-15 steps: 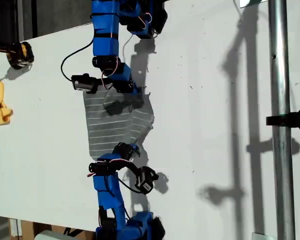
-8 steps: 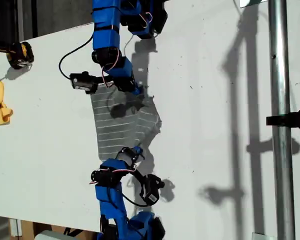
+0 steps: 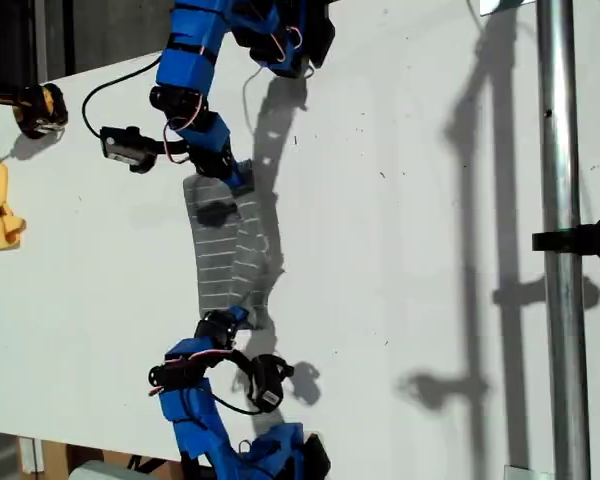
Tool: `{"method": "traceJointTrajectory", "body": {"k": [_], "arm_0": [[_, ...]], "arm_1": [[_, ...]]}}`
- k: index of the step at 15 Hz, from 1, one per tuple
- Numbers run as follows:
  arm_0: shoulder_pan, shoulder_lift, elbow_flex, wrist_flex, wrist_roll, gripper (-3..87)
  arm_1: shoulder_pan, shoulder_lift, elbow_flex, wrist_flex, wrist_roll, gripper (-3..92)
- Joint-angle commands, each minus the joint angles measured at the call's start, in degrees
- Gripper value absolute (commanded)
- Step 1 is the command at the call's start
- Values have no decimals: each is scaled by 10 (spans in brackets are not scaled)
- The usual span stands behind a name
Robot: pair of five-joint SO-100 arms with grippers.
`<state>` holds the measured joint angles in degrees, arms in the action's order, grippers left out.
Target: Grasp corners of a towel and fold twice.
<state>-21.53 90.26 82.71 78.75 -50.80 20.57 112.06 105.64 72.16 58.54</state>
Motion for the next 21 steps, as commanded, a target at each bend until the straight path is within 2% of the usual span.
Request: {"method": "traceJointTrajectory", "body": {"k": [1,5,9,15,21], "arm_0": [[-51,33,2,-12,26,-26],[-125,27,2,-22,70,-26],[-180,15,0,-47,99,-26],[-229,6,0,-83,130,-26],[-214,-25,36,-84,115,-24]], "arm_1": [[58,4,-42,-26,-41,-2],[136,-98,-92,-102,-129,-2],[189,-233,-252,-97,-194,-2],[233,-219,-270,-120,-206,-2],[221,-215,-191,-104,-206,-2]]}}
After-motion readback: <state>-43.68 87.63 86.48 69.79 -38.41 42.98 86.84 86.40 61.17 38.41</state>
